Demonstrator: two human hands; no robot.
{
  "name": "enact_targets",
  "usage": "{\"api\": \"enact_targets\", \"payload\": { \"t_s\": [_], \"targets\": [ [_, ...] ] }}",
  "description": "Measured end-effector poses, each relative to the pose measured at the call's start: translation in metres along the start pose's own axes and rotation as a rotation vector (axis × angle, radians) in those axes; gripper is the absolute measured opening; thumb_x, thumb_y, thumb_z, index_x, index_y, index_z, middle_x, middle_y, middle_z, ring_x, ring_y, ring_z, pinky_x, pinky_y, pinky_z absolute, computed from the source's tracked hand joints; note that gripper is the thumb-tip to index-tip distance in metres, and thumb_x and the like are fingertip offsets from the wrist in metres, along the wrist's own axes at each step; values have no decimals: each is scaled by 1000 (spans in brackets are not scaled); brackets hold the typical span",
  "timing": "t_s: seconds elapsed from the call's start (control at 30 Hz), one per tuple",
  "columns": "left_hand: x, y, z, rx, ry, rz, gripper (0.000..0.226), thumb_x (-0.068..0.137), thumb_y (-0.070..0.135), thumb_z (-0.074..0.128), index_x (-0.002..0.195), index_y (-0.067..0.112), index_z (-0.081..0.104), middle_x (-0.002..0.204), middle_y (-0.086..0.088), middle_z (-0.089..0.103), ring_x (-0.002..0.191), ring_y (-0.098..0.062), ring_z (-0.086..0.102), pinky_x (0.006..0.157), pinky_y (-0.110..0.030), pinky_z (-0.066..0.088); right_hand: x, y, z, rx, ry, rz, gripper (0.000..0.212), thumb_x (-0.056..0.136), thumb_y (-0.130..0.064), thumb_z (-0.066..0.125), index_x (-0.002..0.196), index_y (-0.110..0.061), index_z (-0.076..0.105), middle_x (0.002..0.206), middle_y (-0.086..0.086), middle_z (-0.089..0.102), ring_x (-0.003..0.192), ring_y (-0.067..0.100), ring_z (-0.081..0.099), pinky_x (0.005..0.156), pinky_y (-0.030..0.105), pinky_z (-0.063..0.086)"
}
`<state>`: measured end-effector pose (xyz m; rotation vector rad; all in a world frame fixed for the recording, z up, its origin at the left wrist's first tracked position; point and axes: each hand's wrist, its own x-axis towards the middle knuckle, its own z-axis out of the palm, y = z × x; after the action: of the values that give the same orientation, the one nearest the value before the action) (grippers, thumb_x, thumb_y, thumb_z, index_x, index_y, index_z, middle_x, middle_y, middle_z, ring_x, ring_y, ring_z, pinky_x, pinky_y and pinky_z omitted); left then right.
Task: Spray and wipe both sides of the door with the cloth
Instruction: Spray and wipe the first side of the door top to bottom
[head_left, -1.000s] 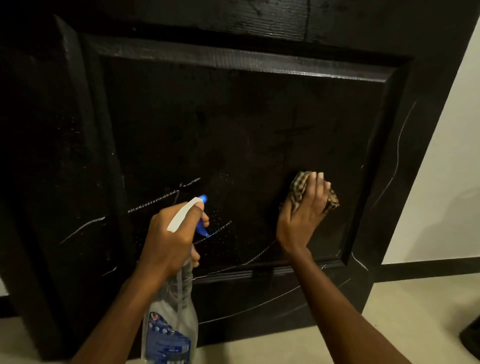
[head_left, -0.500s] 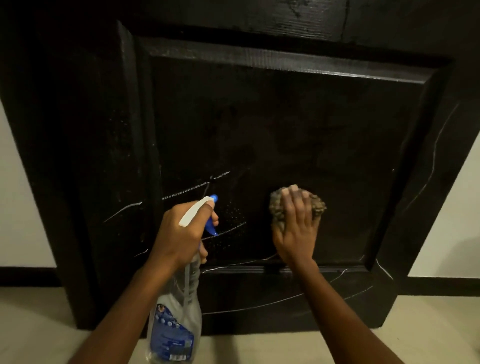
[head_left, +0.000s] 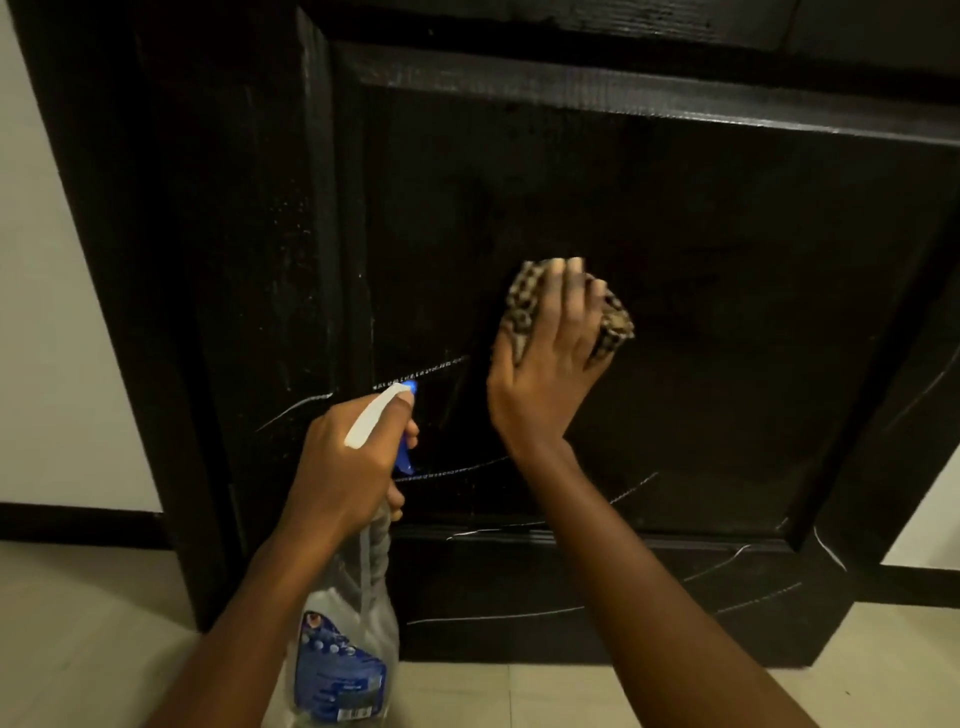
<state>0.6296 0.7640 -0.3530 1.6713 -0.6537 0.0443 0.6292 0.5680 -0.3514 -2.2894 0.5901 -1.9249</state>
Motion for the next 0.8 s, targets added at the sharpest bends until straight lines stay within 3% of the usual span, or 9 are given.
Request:
{"api": "enact_targets", "payload": {
  "t_s": [0.17, 0.23, 0.33, 0.4, 0.53, 0.6, 0.67, 0.73, 0.8],
  "targets": [
    [4, -5, -18, 25, 43, 50, 39, 103, 34, 47, 83, 9, 68, 52, -6, 65, 36, -30, 58, 38, -33, 50, -72, 3, 28, -168, -240, -575, 74, 96, -41, 52, 161, -26, 20, 169, -4, 13, 157, 15, 6, 122, 57, 13],
    [7, -4, -22, 33, 38, 70, 39, 103, 34, 46, 83, 10, 68, 51, -4, 64, 36, -28, 58, 39, -32, 50, -95, 27, 26, -193, -258, -655, 73, 97, -41, 53, 161, -27, 23, 170, -5, 11, 156, 14, 11, 123, 56, 15],
    [13, -6, -28, 10, 38, 67, 40, 103, 35, 46, 81, 10, 69, 64, -7, 70, 37, -33, 59, 40, -33, 51, -103, 66, 10, -202, -244, -526, 79, 94, -41, 48, 163, -29, 10, 171, -7, -1, 157, 13, 3, 120, 55, 18],
    [16, -9, -33, -1, 34, 56, 41, 103, 35, 47, 81, 9, 70, 67, -9, 71, 37, -34, 59, 40, -34, 51, -87, 78, -2, -192, -167, -341, 79, 93, -41, 46, 162, -28, 9, 171, -7, -2, 157, 14, -1, 123, 53, 10],
    [18, -12, -36, 8, 18, 66, 40, 103, 34, 47, 81, 9, 69, 58, -5, 68, 35, -31, 58, 40, -35, 51, -22, 42, -4, -69, 67, 74, 74, 96, -34, 45, 161, -17, 14, 169, 7, 13, 156, 15, -4, 124, 58, 4],
    [20, -12, -37, 4, 18, 68, 40, 103, 34, 47, 81, 9, 69, 59, -1, 69, 34, -30, 58, 39, -32, 50, -7, 13, 5, -63, 80, 86, 74, 97, -35, 47, 160, -16, 13, 169, 8, 13, 155, 16, -5, 124, 55, 1],
    [22, -13, -38, -4, 23, 63, 40, 103, 34, 47, 82, 9, 69, 60, 0, 69, 34, -30, 58, 39, -32, 49, -20, -4, 14, -101, -29, -122, 74, 98, -40, 45, 161, -19, 12, 168, 4, 11, 156, 16, -6, 124, 53, 0],
    [23, -13, -36, -15, 17, 63, 41, 103, 35, 47, 82, 9, 70, 60, -3, 69, 35, -31, 58, 40, -33, 49, -53, 1, 21, -168, -174, -406, 76, 97, -43, 45, 162, -23, 11, 169, 0, 10, 157, 16, -3, 123, 56, 7],
    [22, -12, -33, -6, 0, 54, 40, 103, 35, 47, 82, 8, 69, 53, -1, 66, 34, -30, 57, 40, -34, 50, -83, 24, 21, -225, -250, -564, 81, 95, -44, 48, 163, -27, 7, 170, -3, 5, 157, 15, 1, 122, 56, 11]
  ]
}}
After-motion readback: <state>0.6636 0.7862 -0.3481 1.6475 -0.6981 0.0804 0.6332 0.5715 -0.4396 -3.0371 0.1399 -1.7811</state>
